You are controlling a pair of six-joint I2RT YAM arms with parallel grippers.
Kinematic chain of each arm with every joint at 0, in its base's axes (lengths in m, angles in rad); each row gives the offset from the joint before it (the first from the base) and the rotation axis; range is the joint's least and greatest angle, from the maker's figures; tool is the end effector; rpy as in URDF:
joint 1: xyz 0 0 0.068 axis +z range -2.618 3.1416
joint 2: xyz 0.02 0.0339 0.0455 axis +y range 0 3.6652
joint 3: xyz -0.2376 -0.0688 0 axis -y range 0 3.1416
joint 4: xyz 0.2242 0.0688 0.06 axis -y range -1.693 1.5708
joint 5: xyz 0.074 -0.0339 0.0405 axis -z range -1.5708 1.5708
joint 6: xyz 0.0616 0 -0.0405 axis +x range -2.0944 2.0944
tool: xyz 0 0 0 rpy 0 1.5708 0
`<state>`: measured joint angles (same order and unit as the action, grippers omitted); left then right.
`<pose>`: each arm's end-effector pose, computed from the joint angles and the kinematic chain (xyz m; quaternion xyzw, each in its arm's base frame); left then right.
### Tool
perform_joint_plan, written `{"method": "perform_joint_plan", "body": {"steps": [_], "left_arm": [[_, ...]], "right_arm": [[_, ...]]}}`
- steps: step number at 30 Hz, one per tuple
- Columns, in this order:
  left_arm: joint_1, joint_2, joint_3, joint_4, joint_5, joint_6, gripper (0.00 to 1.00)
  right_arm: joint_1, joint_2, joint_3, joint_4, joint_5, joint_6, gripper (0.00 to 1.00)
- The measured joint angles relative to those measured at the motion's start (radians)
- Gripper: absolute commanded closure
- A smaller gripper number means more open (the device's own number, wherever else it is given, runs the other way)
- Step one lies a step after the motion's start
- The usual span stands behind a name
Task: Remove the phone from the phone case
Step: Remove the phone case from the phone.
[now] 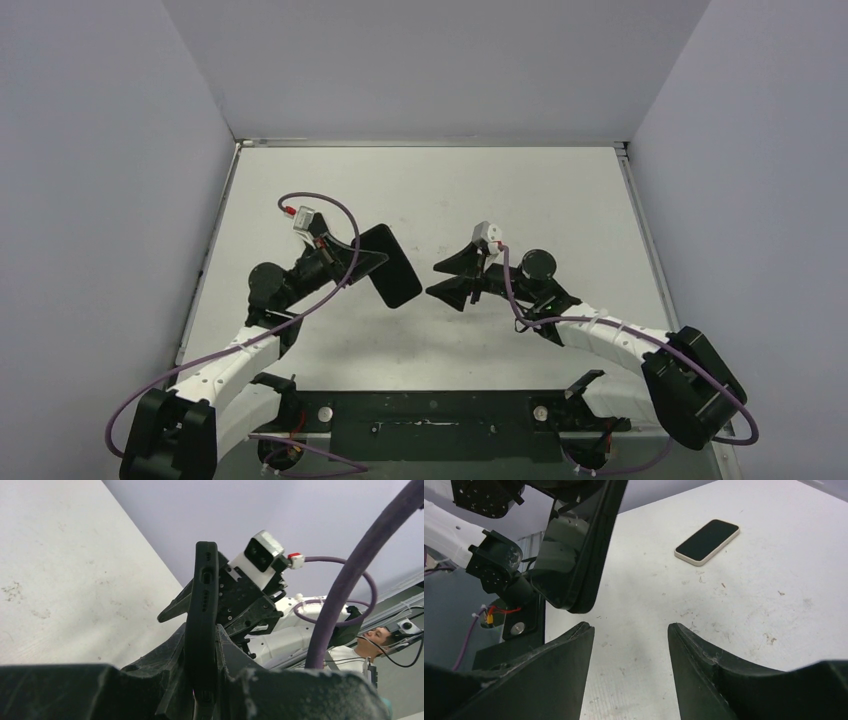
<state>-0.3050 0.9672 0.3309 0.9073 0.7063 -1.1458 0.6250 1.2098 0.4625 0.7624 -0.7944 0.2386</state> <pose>0.1955 -0.1035 0.2565 0.0197 0.6307 -0.6522 0.4201 0.1839 0.1869 0.2292 -0.3947 0.5822 0.5215 0.4831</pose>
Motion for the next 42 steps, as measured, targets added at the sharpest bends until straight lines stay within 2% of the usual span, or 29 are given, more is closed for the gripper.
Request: {"method": "perform_joint_plan", "body": {"steps": [8,15,33,42], "left_arm": [[0.0,0.0,-0.003,0.101,-0.02,-0.058,1.0],[0.0,0.0,-0.035,0.146,-0.032,-0.08,1.0],[-0.008,0.026,-0.105,0.313,-0.076,-0.168,1.0],[-0.031,0.036,-0.115,0.339,-0.121,-0.173,1.0]], "right_arm": [[0.0,0.05,-0.038,0.185,0.032,0.198,0.43],[0.006,0.052,-0.038,0.278,0.032,0.301,0.41],[0.034,0.121,-0.038,0.363,0.039,0.378,0.41],[0.051,0.144,-0.031,0.372,0.034,0.383,0.41]]}}
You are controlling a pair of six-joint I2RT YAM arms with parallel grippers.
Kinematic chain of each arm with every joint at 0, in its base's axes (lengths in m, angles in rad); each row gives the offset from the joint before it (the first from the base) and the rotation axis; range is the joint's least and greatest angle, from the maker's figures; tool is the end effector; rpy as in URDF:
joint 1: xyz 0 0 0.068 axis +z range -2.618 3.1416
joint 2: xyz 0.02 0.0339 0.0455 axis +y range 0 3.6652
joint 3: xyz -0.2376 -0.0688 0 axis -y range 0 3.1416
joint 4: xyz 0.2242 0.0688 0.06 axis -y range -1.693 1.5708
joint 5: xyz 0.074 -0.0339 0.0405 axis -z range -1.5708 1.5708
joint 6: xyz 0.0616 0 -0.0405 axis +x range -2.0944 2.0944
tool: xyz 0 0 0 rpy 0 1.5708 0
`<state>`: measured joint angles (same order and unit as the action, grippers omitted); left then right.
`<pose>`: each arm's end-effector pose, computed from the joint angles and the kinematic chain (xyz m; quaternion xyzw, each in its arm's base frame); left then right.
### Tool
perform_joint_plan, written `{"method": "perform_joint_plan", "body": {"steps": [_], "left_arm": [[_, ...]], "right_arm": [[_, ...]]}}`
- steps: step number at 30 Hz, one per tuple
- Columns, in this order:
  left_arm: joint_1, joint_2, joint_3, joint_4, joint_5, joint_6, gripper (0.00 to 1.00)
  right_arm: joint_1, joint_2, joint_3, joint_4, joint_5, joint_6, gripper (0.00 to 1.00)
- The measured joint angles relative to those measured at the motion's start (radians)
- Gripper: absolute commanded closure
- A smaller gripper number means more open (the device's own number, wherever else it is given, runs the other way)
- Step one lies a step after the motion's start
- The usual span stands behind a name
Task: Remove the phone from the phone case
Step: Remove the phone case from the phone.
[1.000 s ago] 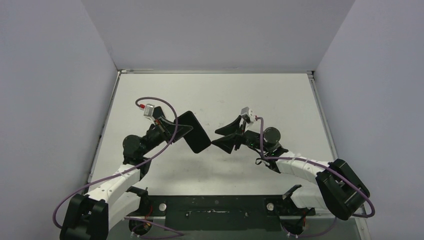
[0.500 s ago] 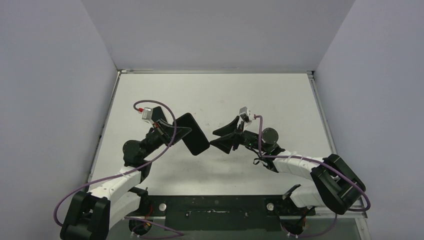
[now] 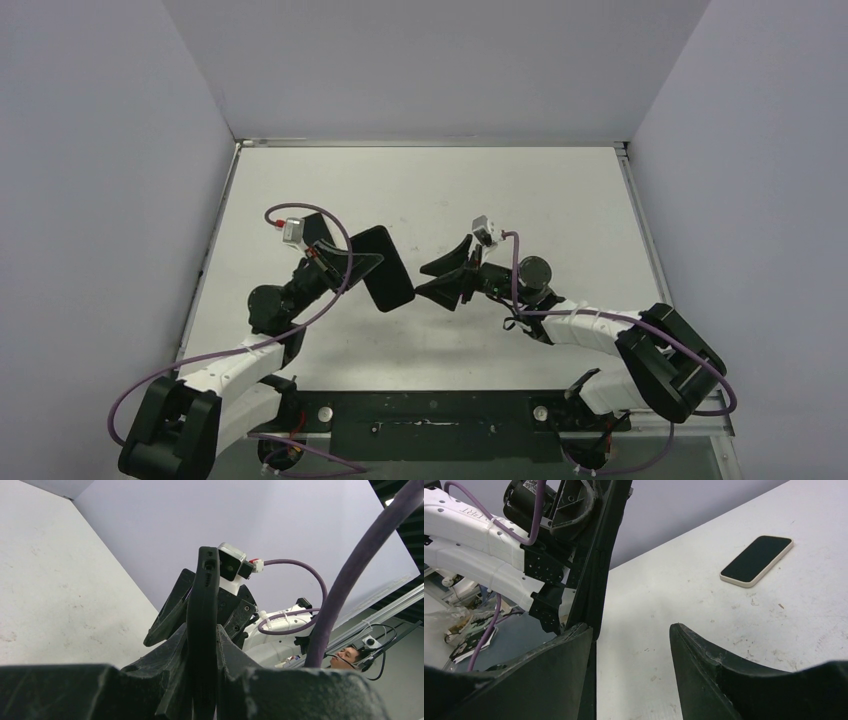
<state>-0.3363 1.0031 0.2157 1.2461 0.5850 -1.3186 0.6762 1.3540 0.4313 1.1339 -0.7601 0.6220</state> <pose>0.1826 -0.0999 0.2528 -0.0224 0.5612 -0.7017 0.4383 0.1825 0.2009 0.2279 -0.3042 0.5757 0.6223 0.4344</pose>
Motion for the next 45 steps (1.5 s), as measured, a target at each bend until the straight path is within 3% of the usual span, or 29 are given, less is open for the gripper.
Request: {"method": "perform_joint_plan", "body": {"steps": [20,45], "left_arm": [[-0.029,0.007,-0.021,0.001,-0.119,0.017,1.0],[-0.063,0.021,-0.021,0.043,-0.163,-0.039,1.0]], "right_arm": [[0.02,-0.096,0.004,-0.17,0.037,-0.118,0.41],[0.039,-0.029,0.013,-0.05,-0.037,-0.059,0.44]]}}
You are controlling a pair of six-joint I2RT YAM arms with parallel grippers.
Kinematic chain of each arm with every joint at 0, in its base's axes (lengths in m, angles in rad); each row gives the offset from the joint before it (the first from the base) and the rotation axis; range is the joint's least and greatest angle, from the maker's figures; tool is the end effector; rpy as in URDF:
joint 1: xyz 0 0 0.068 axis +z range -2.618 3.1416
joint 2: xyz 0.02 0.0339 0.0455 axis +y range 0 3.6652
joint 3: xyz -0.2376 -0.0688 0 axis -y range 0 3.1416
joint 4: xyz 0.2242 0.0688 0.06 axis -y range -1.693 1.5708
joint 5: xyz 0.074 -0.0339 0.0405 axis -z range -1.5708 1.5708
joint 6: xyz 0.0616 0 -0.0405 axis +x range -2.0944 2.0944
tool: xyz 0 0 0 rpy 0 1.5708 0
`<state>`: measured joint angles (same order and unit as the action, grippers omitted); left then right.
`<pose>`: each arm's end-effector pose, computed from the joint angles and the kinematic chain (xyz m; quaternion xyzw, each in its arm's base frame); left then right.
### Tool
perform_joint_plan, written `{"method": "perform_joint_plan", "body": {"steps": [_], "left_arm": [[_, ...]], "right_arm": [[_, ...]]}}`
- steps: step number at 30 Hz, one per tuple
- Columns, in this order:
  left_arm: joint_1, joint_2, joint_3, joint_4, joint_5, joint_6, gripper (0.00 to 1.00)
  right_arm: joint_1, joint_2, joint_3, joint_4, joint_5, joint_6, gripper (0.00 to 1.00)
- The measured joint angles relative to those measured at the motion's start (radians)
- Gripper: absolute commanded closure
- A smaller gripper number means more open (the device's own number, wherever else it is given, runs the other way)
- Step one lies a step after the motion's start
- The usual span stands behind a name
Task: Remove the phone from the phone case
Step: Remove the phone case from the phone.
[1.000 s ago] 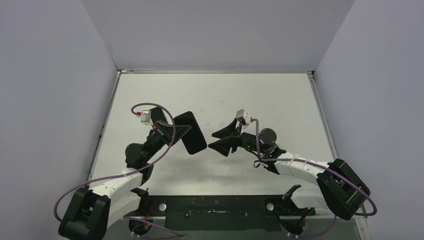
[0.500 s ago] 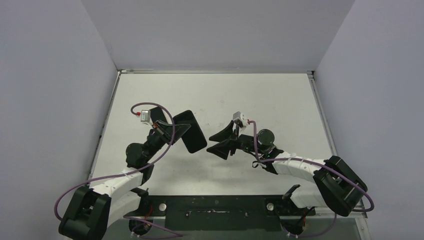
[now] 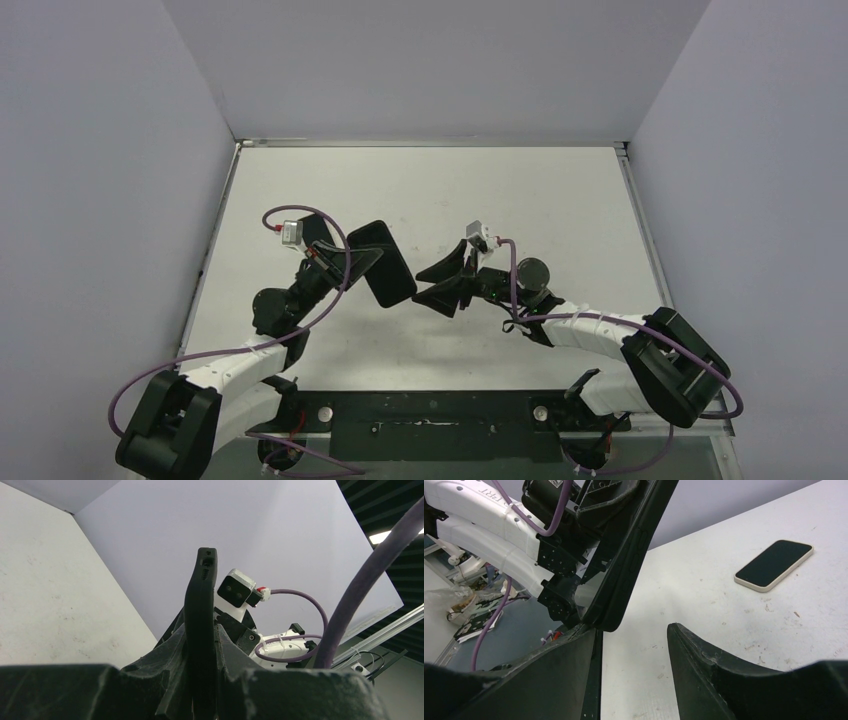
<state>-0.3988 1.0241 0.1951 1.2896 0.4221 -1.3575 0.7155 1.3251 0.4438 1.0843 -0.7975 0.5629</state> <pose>0.1826 -0.1043 0.2496 -0.0797 0.5394 -0.7100 0.4457 0.1717 0.2076 0.2327 -0.3445 0.5576 0.6230 0.4269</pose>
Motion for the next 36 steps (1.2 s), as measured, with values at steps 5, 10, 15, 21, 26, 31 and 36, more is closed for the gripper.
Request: {"method": "perform_joint_plan", "body": {"steps": [5,10,15,21,26,31,36], "left_arm": [[0.0,-0.002,0.0,0.0,-0.003,0.0,1.0],[-0.007,-0.002,0.0,0.0,-0.007,-0.001,1.0],[-0.02,-0.002,0.0,0.0,-0.03,-0.021,1.0],[-0.021,-0.002,0.0,0.0,-0.051,-0.046,1.0],[-0.023,-0.002,0.0,-0.011,-0.067,-0.058,1.0],[-0.026,-0.009,0.0,0.001,-0.072,-0.093,1.0],[-0.026,-0.009,0.0,0.002,-0.075,-0.099,1.0]], "right_arm": [[0.0,0.002,0.0,0.036,-0.014,0.024,0.44],[0.0,0.007,0.003,0.052,-0.018,0.027,0.47],[0.0,0.024,0.014,0.06,-0.029,0.026,0.52],[-0.006,0.035,0.016,0.089,-0.038,0.026,0.6],[-0.02,0.051,0.016,0.111,-0.051,0.024,0.62],[-0.046,0.074,0.016,0.117,-0.057,0.035,0.64],[-0.049,0.081,0.015,0.149,-0.066,0.06,0.64]]}}
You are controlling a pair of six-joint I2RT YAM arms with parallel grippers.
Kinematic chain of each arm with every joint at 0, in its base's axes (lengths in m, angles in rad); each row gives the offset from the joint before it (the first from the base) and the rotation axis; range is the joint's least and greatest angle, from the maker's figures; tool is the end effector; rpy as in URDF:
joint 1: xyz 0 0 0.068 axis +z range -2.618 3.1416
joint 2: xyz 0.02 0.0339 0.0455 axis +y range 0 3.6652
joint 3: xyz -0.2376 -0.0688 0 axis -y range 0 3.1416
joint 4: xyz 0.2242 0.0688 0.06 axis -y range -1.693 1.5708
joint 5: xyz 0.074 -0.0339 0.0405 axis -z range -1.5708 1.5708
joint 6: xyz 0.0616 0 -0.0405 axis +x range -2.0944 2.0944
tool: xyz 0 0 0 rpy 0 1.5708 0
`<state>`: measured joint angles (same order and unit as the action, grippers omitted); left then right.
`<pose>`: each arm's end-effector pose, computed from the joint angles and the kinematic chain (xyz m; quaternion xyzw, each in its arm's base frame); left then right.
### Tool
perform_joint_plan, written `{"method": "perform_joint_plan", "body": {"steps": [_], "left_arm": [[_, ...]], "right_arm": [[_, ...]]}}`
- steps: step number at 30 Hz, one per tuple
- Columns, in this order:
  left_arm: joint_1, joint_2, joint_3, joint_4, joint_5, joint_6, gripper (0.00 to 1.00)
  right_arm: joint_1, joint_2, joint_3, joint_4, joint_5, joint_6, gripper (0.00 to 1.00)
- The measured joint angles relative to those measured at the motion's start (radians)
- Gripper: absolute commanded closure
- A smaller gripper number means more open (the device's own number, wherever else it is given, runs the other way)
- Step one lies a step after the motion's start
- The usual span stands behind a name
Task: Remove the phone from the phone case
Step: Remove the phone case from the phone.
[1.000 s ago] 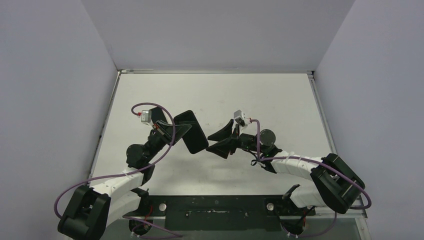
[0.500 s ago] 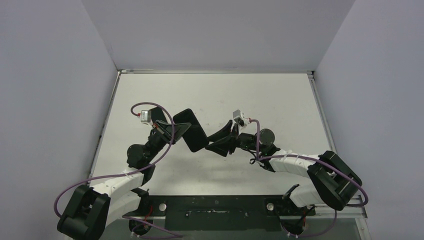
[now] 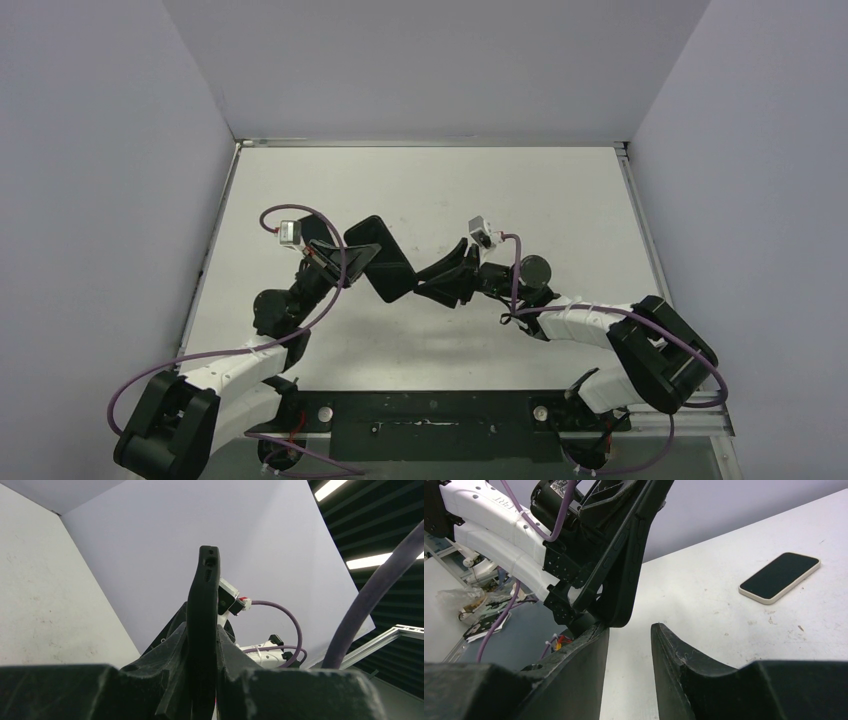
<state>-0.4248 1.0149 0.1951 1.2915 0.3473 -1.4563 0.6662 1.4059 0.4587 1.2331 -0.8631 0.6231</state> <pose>0.1818 -0.1052 0.2523 -0.1255 0.5202 -0.7318 0.4221 0.1834 0.2037 0.2331 -0.3465 0.5369 0.6373 0.4307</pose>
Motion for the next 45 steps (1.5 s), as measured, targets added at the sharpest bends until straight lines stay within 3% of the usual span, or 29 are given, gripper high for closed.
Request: {"method": "perform_joint_plan", "body": {"steps": [6,19,45], "left_arm": [[-0.013,0.0,0.0,0.003,0.0,0.026,1.0],[-0.055,-0.024,0.043,-0.048,0.04,0.266,1.0],[-0.068,0.008,0.043,-0.026,0.042,0.31,1.0]], "right_arm": [[-0.001,0.0,0.0,0.007,-0.011,0.026,0.61],[0.002,-0.01,0.0,-0.084,-0.005,0.057,0.61],[-0.02,-0.013,0.003,-0.122,-0.013,0.184,0.51]]}}
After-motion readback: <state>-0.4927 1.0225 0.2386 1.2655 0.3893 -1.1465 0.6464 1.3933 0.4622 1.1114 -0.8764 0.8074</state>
